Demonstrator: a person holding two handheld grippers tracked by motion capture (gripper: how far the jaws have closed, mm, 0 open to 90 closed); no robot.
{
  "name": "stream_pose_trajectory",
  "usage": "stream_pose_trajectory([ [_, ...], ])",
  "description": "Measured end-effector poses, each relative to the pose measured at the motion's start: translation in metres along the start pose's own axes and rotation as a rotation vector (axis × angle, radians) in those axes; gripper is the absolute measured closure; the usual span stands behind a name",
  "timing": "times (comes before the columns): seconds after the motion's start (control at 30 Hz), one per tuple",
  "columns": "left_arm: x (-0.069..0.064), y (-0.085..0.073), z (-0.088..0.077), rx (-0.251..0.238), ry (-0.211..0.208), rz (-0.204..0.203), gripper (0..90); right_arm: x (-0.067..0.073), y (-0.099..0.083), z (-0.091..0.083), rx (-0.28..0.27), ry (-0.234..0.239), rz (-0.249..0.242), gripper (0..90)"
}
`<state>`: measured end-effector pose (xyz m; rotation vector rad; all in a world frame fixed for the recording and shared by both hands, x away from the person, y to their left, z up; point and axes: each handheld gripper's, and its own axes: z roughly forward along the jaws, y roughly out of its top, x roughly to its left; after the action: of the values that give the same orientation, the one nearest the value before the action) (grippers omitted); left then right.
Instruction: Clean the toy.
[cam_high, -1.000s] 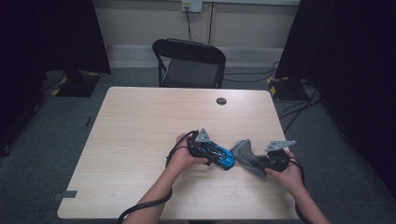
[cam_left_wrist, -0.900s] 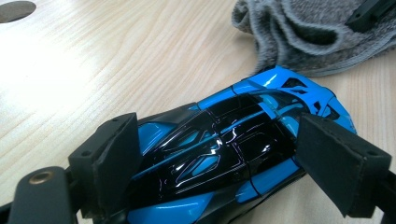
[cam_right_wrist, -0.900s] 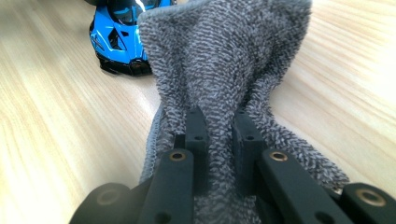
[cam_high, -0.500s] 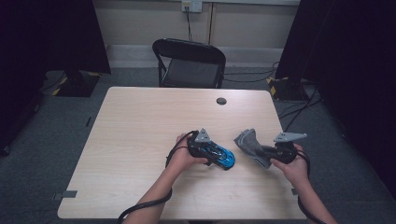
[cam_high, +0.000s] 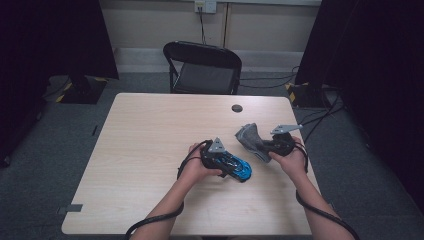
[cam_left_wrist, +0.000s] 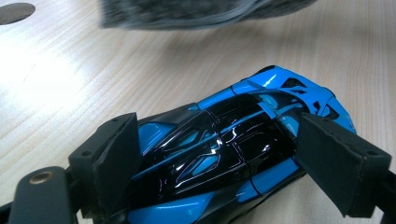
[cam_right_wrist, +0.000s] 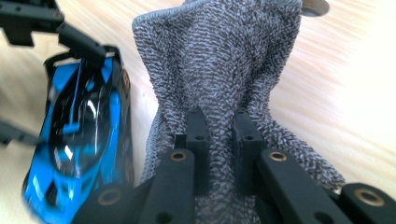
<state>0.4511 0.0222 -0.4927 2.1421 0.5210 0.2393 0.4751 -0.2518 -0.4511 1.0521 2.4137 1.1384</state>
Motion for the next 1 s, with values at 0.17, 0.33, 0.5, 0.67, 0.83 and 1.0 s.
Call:
stream_pose_trajectory([
  [0.17,0.000,-0.001,0.000,-0.003,-0.003,0.003,14.0,0.004,0.012,0.019,0.020,-0.004,-0.024,80.8],
  [0.33,-0.001,-0.002,0.000,-0.017,-0.002,0.001,14.0,0.012,0.019,0.038,0.027,0.009,-0.039,80.8],
  [0.5,-0.001,-0.002,0.001,-0.018,-0.003,0.002,14.1,0.025,0.021,0.059,0.040,0.040,-0.054,80.7],
  [0.67,-0.001,-0.002,0.001,-0.019,-0.003,0.003,14.0,0.039,0.024,0.074,0.073,0.060,-0.124,80.5],
  [0.83,-0.002,-0.002,0.001,-0.017,-0.003,0.000,14.0,0.040,0.019,0.078,0.084,0.074,-0.139,80.5],
  [1.0,-0.002,-0.001,0.001,-0.017,-0.004,0.000,14.0,0.039,0.018,0.076,0.086,0.086,-0.161,80.4],
])
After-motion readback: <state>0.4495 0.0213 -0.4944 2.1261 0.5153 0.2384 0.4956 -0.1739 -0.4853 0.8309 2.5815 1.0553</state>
